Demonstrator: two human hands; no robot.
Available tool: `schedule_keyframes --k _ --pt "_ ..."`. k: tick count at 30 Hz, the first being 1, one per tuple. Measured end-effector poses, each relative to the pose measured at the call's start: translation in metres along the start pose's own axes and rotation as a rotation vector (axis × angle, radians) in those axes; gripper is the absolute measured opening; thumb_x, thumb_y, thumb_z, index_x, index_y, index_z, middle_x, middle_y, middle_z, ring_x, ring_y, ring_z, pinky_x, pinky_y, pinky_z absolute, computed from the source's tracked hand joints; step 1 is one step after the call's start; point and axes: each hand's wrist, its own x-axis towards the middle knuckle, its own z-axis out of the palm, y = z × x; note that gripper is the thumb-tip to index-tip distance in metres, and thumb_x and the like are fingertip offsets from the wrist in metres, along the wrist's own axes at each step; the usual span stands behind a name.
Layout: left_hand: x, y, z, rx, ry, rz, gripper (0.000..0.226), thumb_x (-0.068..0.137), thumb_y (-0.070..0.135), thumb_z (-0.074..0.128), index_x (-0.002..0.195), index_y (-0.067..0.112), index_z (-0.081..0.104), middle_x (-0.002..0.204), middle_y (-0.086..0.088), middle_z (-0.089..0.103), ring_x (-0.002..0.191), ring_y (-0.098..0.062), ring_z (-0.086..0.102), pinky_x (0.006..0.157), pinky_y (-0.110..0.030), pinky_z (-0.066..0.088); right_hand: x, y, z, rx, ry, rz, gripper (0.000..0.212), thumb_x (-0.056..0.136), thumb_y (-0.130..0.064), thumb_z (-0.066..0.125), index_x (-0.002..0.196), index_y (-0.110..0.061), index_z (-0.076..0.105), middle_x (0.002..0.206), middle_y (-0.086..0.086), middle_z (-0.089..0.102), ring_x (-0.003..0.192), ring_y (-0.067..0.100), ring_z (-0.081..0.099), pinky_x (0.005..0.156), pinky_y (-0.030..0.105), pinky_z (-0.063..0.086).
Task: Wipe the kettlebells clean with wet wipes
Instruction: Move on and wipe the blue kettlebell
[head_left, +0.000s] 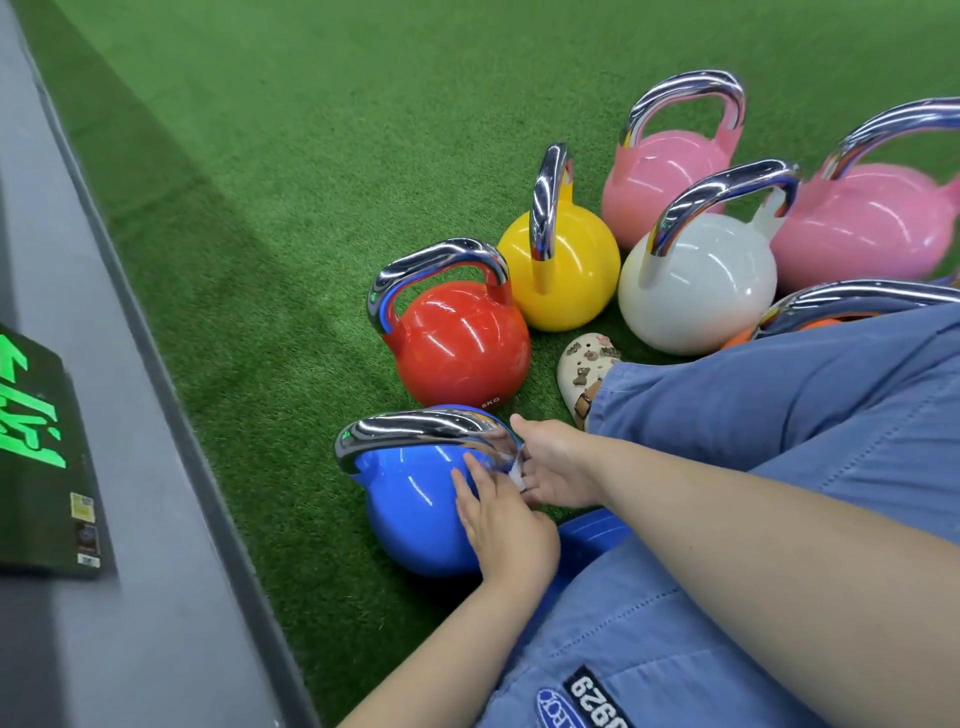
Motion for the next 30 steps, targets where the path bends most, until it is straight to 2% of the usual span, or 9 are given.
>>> schedule_keyframes --k 3,6,9,12,15,17,20,23,30 --pt "-0.003 0.011 -0.003 -0.204 -0.076 -0.087 0.050 0.086 0.008 0.043 0.135 0.014 0.041 0.155 -0.010 0.014 0.141 -0.030 0.012 0.113 -0.038 0.022 -0.008 -0.005 -0.009 -0.056 -0.001 0.006 0.058 0.102 -0.042 0.020 0.138 0.002 0.031 0.132 0.021 0.048 0.113 0.031 0.056 0.073 0.035 0.048" --pt "-0.004 0.031 -0.016 -0.598 -0.139 -0.125 0.038 0.074 0.015 0.043 0.108 0.018 0.059 0.121 -0.012 0.055 0.106 -0.028 0.053 0.085 -0.036 0.048 -0.024 -0.016 -0.016 -0.117 0.043 -0.072 0.036 0.102 -0.027 0.028 0.095 -0.002 0.053 0.088 0.013 0.057 0.072 0.020 0.056 0.059 0.028 0.045" --pt "0.002 0.058 -0.048 -0.866 -0.198 -0.026 0.017 0.089 0.006 0.049 0.094 0.016 0.063 0.100 -0.002 0.060 0.078 -0.005 0.050 0.065 -0.014 0.038 -0.041 -0.035 -0.024 -0.037 0.110 -0.215 0.018 0.094 -0.006 0.038 0.084 -0.006 0.052 0.075 0.008 0.055 0.062 0.018 0.053 0.053 0.026 0.045" --pt "0.018 0.096 -0.081 -0.873 -0.123 0.147 0.024 0.091 0.006 0.051 0.069 0.015 0.055 0.080 -0.008 0.051 0.077 -0.013 0.043 0.060 -0.022 0.029 -0.062 -0.061 -0.034 0.220 0.089 -0.431 0.016 0.090 0.003 0.044 0.082 -0.006 0.055 0.069 0.005 0.057 0.060 0.013 0.056 0.048 0.022 0.050" --pt "0.031 0.154 -0.108 -0.868 -0.051 0.373 0.009 0.083 0.000 0.058 0.083 0.002 0.066 0.082 -0.013 0.059 0.080 -0.013 0.048 0.068 -0.026 0.038 -0.103 -0.099 -0.056 0.337 0.046 -0.684 0.022 0.089 0.005 0.045 0.079 -0.009 0.058 0.057 -0.001 0.061 0.050 0.005 0.060 0.047 0.015 0.051" --pt "0.030 0.203 -0.121 -0.886 -0.047 0.495 0.020 0.083 -0.001 0.058 0.098 0.005 0.070 0.086 -0.011 0.069 0.077 -0.012 0.054 0.072 -0.026 0.044 -0.141 -0.123 -0.083 0.328 0.075 -0.834 0.026 0.089 0.009 0.041 0.083 -0.008 0.059 0.064 0.001 0.063 0.049 0.003 0.060 0.050 0.014 0.052" --pt "0.011 0.281 -0.126 -0.892 -0.201 0.691 0.027 0.082 -0.006 0.057 0.096 0.014 0.069 0.064 -0.001 0.066 0.065 -0.016 0.054 0.063 -0.024 0.045 -0.206 -0.141 -0.138 0.290 0.176 -0.987 0.028 0.088 0.012 0.040 0.097 -0.004 0.061 0.081 0.006 0.063 0.057 0.005 0.061 0.053 0.013 0.053" --pt "-0.017 0.348 -0.113 -0.837 -0.363 0.793 0.023 0.083 -0.007 0.058 0.102 0.001 0.067 0.073 -0.010 0.062 0.069 -0.021 0.052 0.065 -0.028 0.045 -0.263 -0.135 -0.194 0.298 0.308 -1.038 0.034 0.089 0.010 0.045 0.119 0.001 0.056 0.096 0.013 0.062 0.063 0.010 0.063 0.054 0.016 0.054" --pt "-0.114 0.463 -0.044 -0.748 -0.897 0.837 0.014 0.086 -0.006 0.056 0.080 0.006 0.061 0.055 0.003 0.066 0.054 -0.007 0.059 0.058 -0.015 0.049 -0.391 -0.051 -0.292 0.388 0.710 -1.099 0.016 0.090 0.005 0.052 0.084 -0.009 0.059 0.061 0.005 0.068 0.048 0.011 0.065 0.053 0.021 0.057"
